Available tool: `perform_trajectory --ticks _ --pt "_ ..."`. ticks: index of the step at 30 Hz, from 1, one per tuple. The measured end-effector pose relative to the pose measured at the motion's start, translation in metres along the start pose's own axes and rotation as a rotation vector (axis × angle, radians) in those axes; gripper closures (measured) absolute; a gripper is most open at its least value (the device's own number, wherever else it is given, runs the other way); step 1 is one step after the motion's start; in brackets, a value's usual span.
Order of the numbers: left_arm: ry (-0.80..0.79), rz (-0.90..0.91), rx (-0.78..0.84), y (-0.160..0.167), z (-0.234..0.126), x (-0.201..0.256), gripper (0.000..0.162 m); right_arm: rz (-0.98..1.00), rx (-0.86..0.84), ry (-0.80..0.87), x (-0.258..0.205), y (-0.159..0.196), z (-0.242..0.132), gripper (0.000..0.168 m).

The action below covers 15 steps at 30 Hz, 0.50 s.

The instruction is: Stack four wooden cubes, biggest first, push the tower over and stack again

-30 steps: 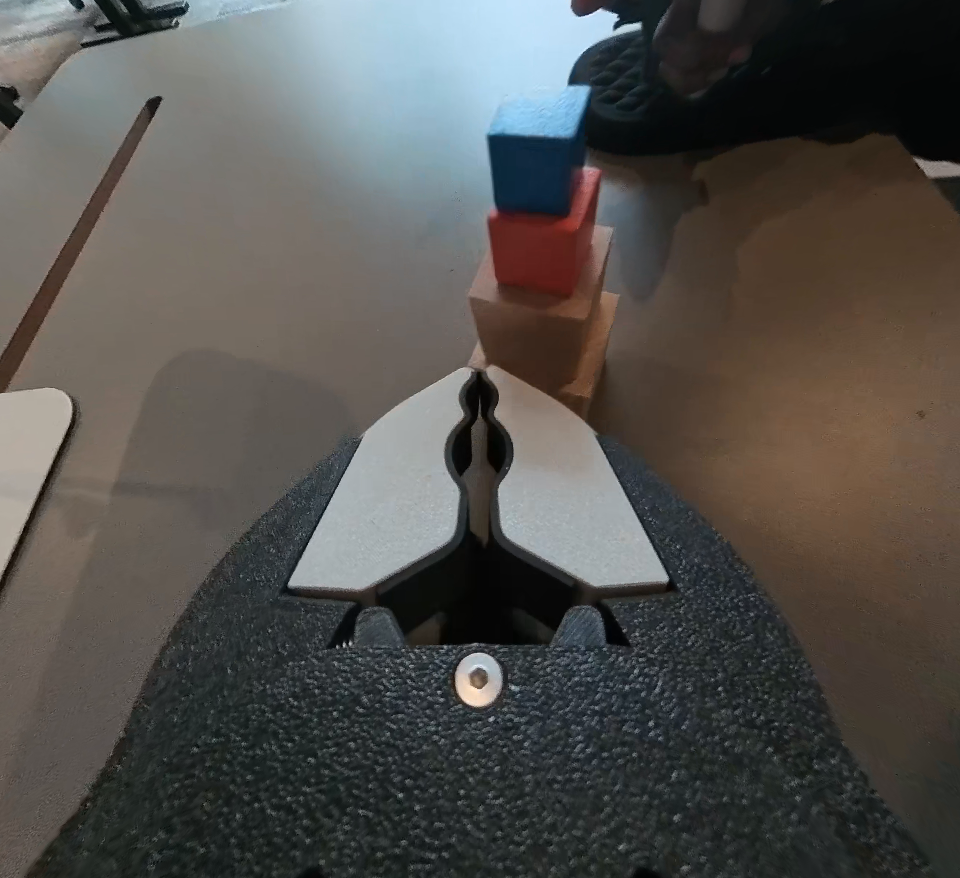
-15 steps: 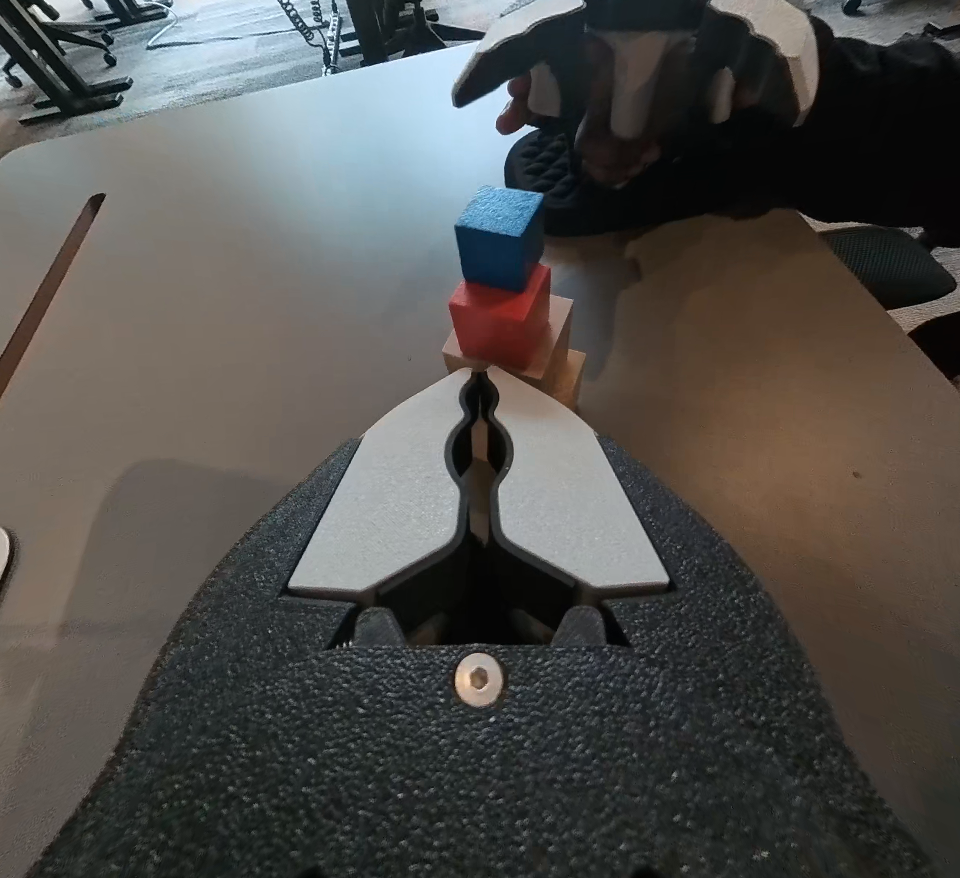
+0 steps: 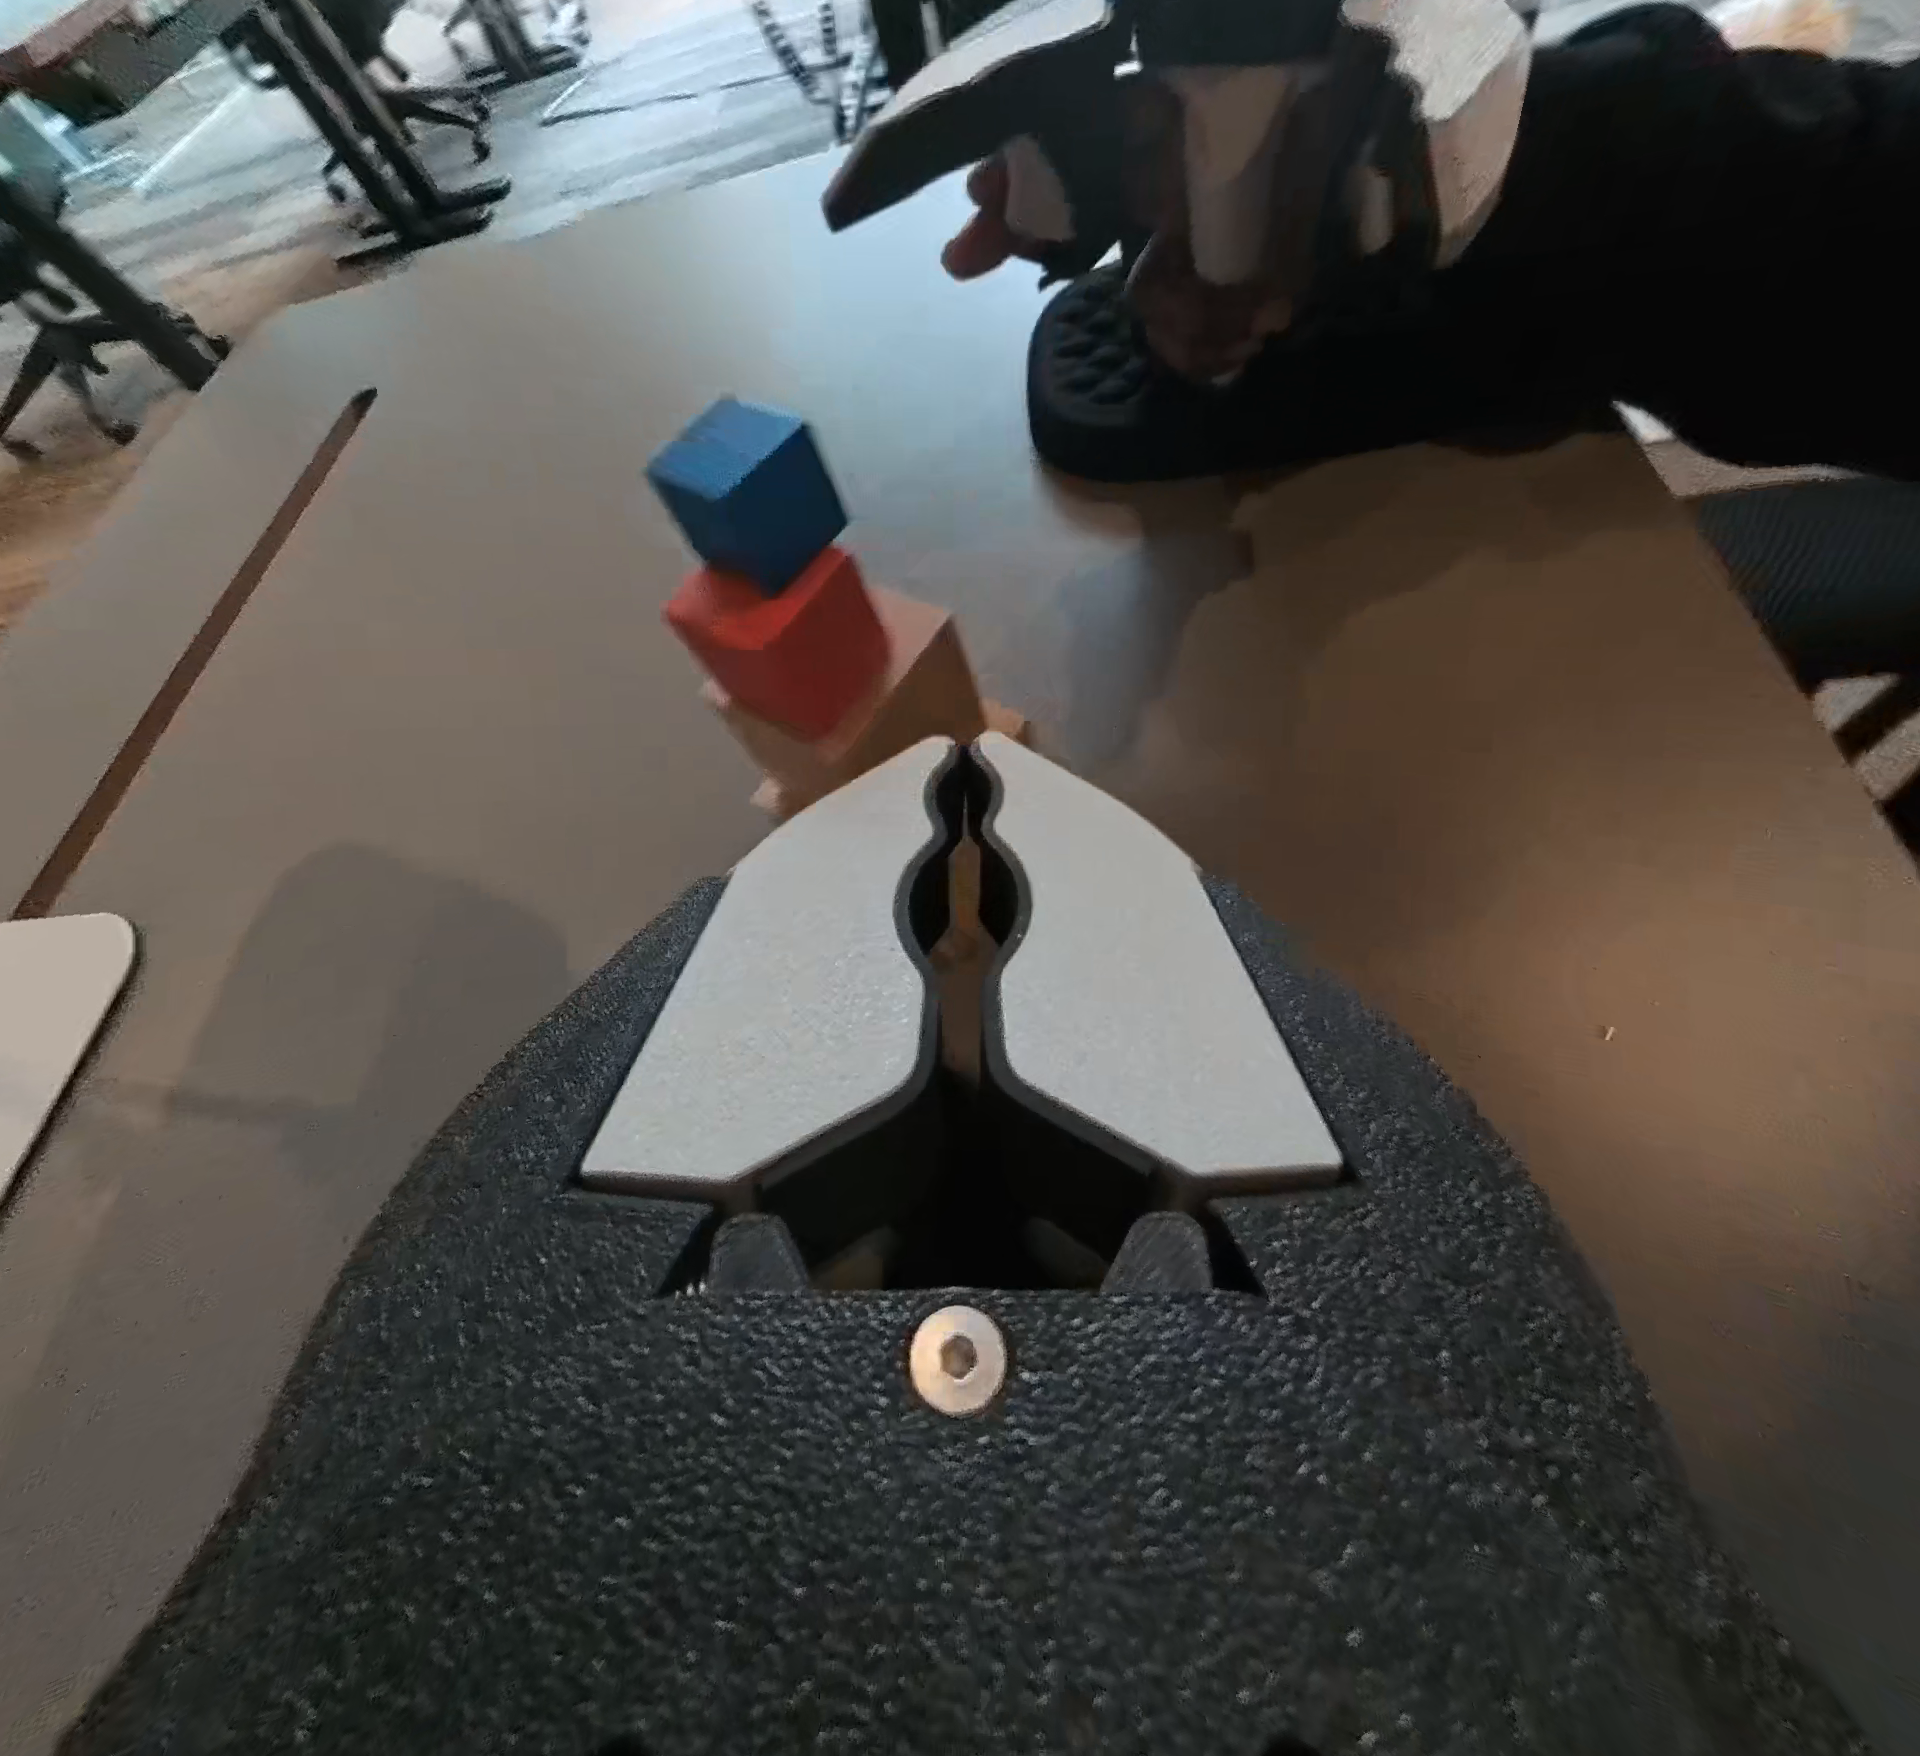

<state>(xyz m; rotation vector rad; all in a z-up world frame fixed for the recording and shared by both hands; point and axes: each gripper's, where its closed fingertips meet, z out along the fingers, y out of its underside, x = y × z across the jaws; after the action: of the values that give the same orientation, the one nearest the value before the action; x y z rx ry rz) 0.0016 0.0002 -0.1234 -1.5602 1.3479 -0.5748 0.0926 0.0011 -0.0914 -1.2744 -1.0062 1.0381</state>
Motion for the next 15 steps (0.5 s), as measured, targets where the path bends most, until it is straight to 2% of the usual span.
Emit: perform_trajectory --ticks 5,11,15 --pt "-0.152 -0.083 0.016 -0.016 0.023 0.019 0.162 -0.008 -0.006 -0.003 -0.001 0.000 0.000 0.035" --pt "-0.298 -0.152 0.019 -0.022 0.040 0.006 0.162 -0.025 0.001 -0.001 -0.003 -0.001 0.000 0.035" --pt "-0.428 -0.145 0.012 -0.023 0.033 -0.013 0.162 -0.026 0.001 -0.003 -0.003 -0.001 0.000 0.035"
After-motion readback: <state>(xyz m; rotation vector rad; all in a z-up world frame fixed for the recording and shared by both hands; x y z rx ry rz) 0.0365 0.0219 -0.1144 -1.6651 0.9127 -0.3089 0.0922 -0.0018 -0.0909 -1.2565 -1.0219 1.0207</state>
